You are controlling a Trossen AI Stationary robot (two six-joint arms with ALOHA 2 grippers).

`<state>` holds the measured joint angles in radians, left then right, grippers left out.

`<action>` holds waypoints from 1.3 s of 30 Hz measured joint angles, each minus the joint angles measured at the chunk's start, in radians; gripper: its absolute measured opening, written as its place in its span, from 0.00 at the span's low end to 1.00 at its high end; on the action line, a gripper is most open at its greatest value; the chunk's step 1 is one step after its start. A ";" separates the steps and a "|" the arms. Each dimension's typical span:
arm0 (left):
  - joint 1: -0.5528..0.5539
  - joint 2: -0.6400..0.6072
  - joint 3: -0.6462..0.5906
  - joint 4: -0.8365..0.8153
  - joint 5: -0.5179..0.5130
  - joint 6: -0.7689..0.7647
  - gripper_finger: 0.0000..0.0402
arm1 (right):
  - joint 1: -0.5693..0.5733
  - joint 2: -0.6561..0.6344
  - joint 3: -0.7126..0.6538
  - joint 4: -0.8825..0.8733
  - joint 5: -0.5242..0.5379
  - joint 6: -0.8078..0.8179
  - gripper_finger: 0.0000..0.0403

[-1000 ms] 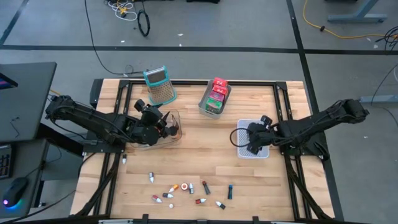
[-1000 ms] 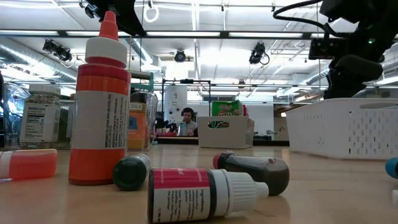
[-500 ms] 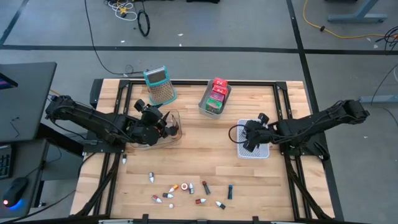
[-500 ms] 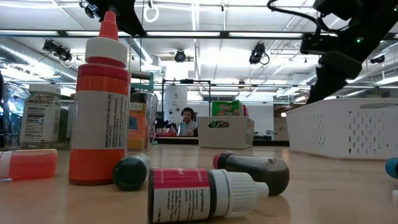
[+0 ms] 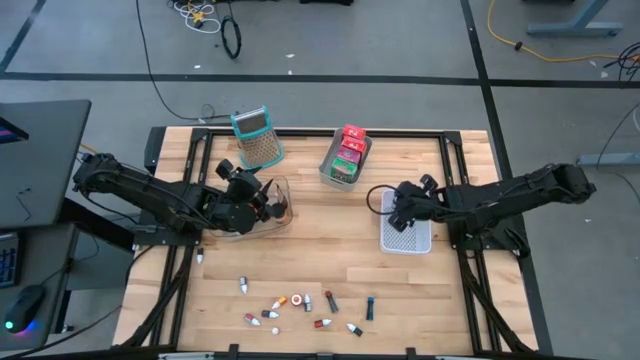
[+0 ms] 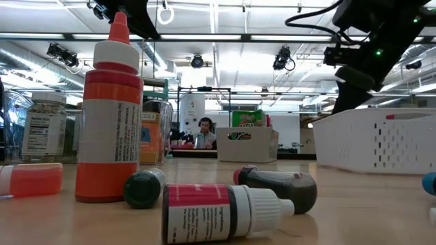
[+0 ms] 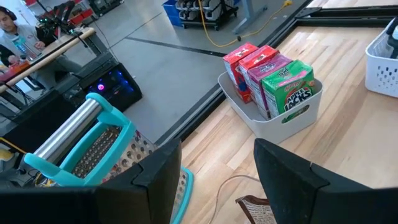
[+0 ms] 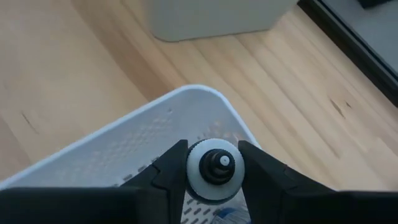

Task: Pick & Place Kitchen Items
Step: Put the black food coloring bottle into the white bin

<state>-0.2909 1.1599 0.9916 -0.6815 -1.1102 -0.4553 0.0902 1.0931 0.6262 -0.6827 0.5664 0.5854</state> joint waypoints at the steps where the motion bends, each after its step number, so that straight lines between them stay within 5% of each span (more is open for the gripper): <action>1: 0.000 0.000 0.000 0.000 0.000 0.000 0.53 | -0.004 0.000 0.000 -0.008 -0.001 0.005 0.33; 28: 0.000 0.000 0.000 0.000 0.013 -0.005 0.53 | -0.011 0.000 -0.001 -0.038 -0.005 -0.047 0.40; 39: 0.000 0.000 0.000 0.000 0.200 0.007 0.53 | -0.011 0.000 -0.001 -0.039 0.045 -0.049 0.51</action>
<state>-0.2909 1.1599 0.9916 -0.6811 -0.9104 -0.4479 0.0795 1.0931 0.6254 -0.7213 0.6113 0.5369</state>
